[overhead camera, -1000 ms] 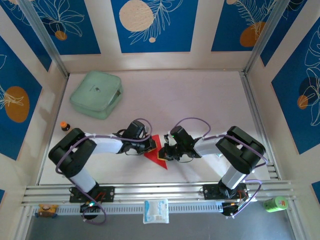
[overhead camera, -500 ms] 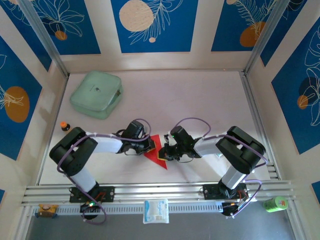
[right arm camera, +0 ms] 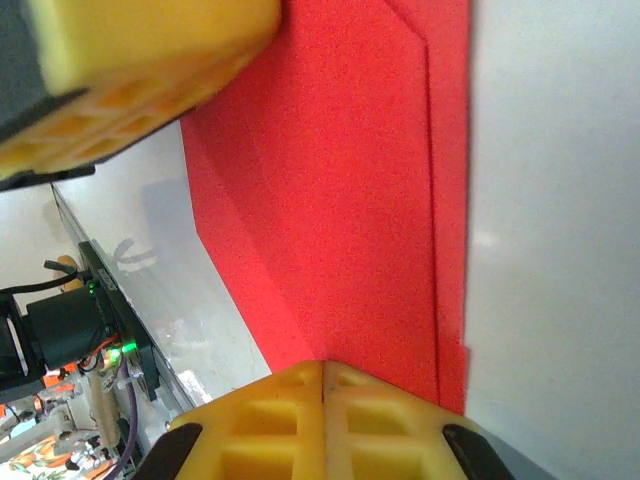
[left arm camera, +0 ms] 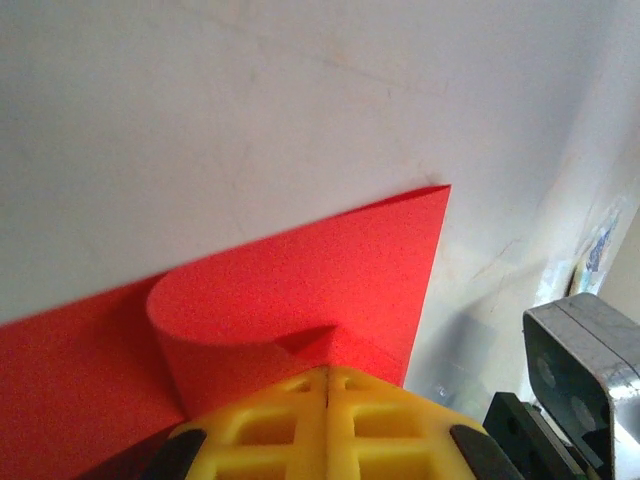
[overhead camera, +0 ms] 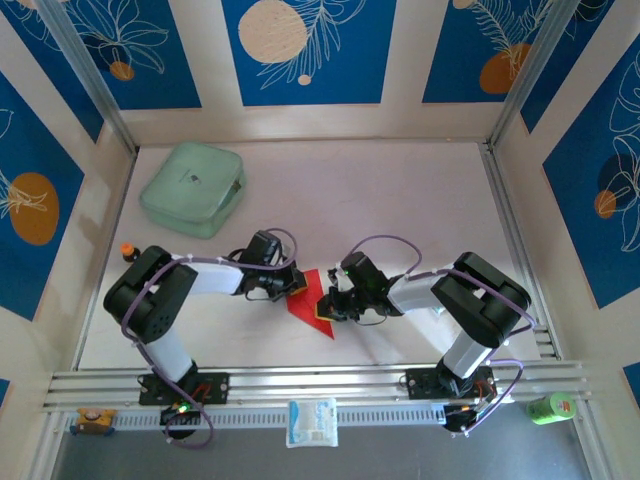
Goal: Fold a paper plane with a square sheet of paper (pick it up from the middle)
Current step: Fourth fold the wing at the center of the table.
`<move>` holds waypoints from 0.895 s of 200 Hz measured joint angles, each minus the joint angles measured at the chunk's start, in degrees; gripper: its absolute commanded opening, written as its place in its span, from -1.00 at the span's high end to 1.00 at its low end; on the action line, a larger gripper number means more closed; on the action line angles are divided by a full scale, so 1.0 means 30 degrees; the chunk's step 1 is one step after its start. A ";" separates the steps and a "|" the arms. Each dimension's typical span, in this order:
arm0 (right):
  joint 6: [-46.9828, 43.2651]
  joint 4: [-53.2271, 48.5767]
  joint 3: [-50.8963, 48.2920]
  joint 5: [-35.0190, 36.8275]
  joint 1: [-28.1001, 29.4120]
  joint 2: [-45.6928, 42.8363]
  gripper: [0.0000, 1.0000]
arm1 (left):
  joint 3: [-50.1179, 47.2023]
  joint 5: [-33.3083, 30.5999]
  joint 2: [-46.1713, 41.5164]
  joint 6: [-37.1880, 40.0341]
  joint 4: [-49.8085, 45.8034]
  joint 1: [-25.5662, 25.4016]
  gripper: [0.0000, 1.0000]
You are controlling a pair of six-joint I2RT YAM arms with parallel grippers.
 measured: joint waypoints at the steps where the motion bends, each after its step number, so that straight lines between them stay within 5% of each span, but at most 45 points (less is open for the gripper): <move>1: 0.0000 0.0000 0.0000 -0.0015 0.0000 0.0000 1.00 | 0.0007 0.0015 0.0007 0.0007 0.0000 0.0015 0.90; 115: -0.0007 0.0058 0.0000 -0.0175 -0.0073 0.0044 1.00 | 0.1064 -0.0772 0.0423 0.2244 -0.0867 0.3031 0.89; 179: -0.0146 -0.0168 0.0124 -0.0255 -0.0102 0.0066 1.00 | 0.1064 -0.1435 -0.1683 0.2586 -0.1887 0.3293 0.67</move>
